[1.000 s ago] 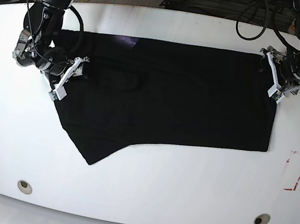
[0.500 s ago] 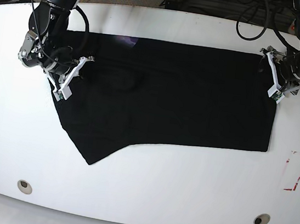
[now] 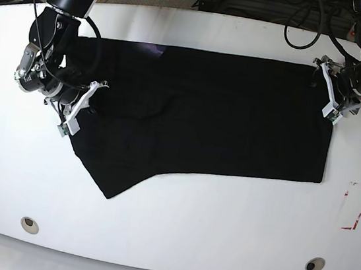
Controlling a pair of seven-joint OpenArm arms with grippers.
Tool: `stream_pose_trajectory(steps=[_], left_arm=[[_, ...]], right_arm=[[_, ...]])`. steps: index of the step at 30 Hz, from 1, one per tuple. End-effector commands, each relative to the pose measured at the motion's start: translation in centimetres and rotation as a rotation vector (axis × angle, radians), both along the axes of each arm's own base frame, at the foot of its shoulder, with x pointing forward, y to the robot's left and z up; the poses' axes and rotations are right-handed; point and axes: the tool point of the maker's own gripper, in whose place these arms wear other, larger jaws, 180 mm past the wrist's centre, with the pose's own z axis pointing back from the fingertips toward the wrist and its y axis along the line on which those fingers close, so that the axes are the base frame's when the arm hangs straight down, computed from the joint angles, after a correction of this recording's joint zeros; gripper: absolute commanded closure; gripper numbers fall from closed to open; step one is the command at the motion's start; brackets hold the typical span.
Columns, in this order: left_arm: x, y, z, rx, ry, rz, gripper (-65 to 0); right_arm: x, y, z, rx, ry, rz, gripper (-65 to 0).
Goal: Fold the T-shirt properly
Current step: 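Slide the right gripper along the shirt edge toward the hem corner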
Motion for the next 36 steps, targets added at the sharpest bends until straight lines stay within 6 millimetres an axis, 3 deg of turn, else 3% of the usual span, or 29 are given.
stream_pose_trajectory(steps=[1,4,9,11,19,26,29,32,34,36], left_arm=[[-1.8,1.2,-0.9,0.061,0.084,-0.007,-43.8],[-1.8,1.2,-0.9,0.061,0.084,-0.007,-43.8],[-1.8,1.2,-0.9,0.061,0.084,-0.007,-43.8],[-1.8,1.2,-0.9,0.061,0.084,-0.007,-43.8],[-1.9,1.1,-1.0,0.059,0.088,-0.008,-43.8],[-2.8,1.1,-1.3,0.059,0.107,-0.009,-43.8],[-3.1,1.1,-1.4,0.061,0.114,-0.01,-43.8],[-4.1,1.0,-1.8,0.059,0.134,-0.012,-43.8],[-4.7,1.0,-2.0,0.059,0.148,-0.012,-43.8],[-5.4,1.0,-2.2,0.059,0.164,-0.013,-43.8]], right_arm=[[1.7,-0.5,0.9,0.013,-0.04,-0.013,-5.9],[2.4,-0.5,-0.2,0.066,-0.028,-0.039,-12.5],[4.1,-1.3,-0.8,0.112,-0.032,-0.073,-12.8],[4.8,-0.6,-1.1,0.122,-0.023,-0.054,-13.8],[6.9,1.3,0.3,0.081,-0.086,0.056,-13.8],[8.6,0.3,2.2,0.044,-0.136,0.057,-14.6],[9.6,-0.6,2.7,-0.03,-0.153,0.055,-22.2],[10.4,-1.6,3.1,-0.114,-0.161,0.054,-35.5],[11.3,-0.8,3.4,-0.129,-0.189,0.059,-42.8],[12.0,-0.7,4.0,-0.147,-0.218,0.057,-45.2]])
